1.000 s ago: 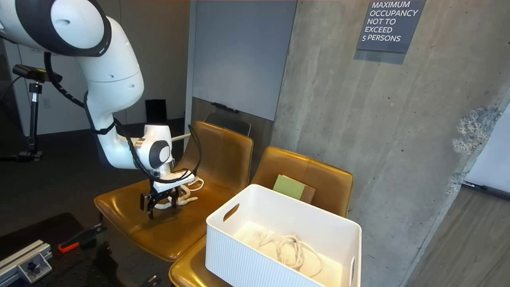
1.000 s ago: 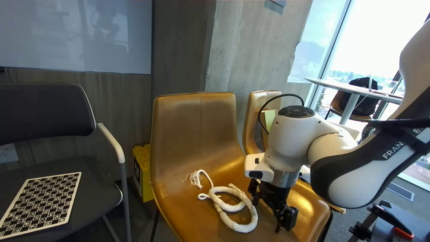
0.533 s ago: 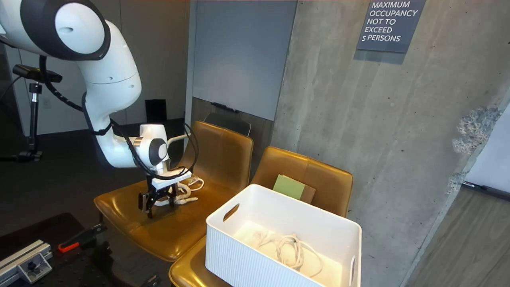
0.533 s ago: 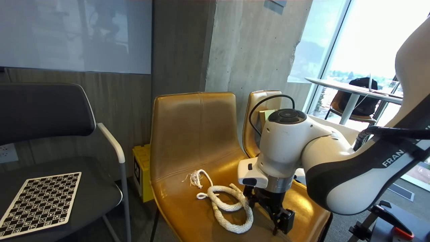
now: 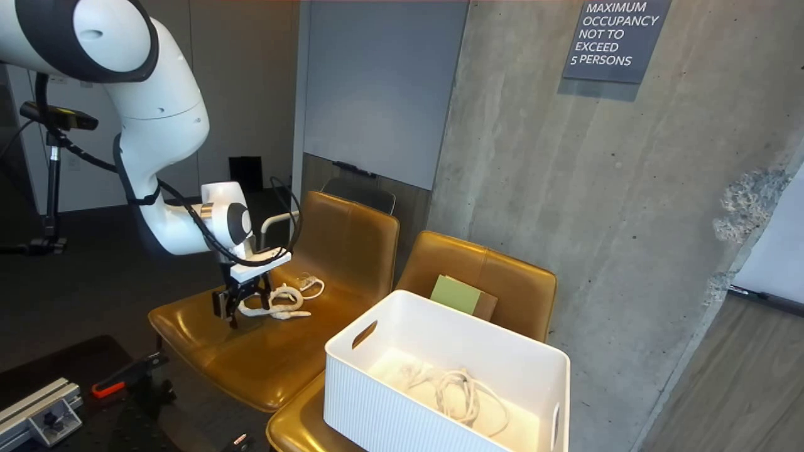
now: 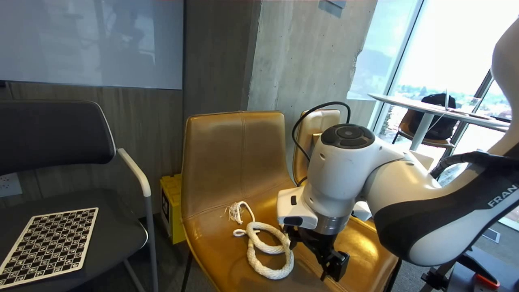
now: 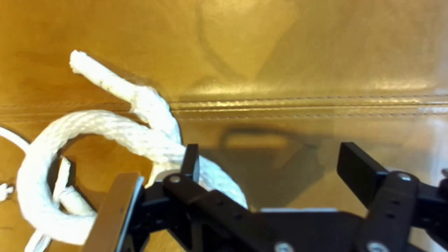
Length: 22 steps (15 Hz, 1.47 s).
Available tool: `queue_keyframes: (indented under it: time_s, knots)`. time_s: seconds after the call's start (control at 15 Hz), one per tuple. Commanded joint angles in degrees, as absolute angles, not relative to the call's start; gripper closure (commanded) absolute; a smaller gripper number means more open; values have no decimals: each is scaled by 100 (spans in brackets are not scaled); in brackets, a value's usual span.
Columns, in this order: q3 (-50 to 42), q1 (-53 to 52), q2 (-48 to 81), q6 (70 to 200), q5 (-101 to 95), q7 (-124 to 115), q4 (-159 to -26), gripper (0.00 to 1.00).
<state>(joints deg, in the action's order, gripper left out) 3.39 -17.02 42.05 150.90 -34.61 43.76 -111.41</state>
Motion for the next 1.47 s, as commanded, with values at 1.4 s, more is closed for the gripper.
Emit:
queue_keyframes:
  time_s: [1.4]
  knots:
    - [582,-1491,4849,14206,-4227,4236,-10119,0]
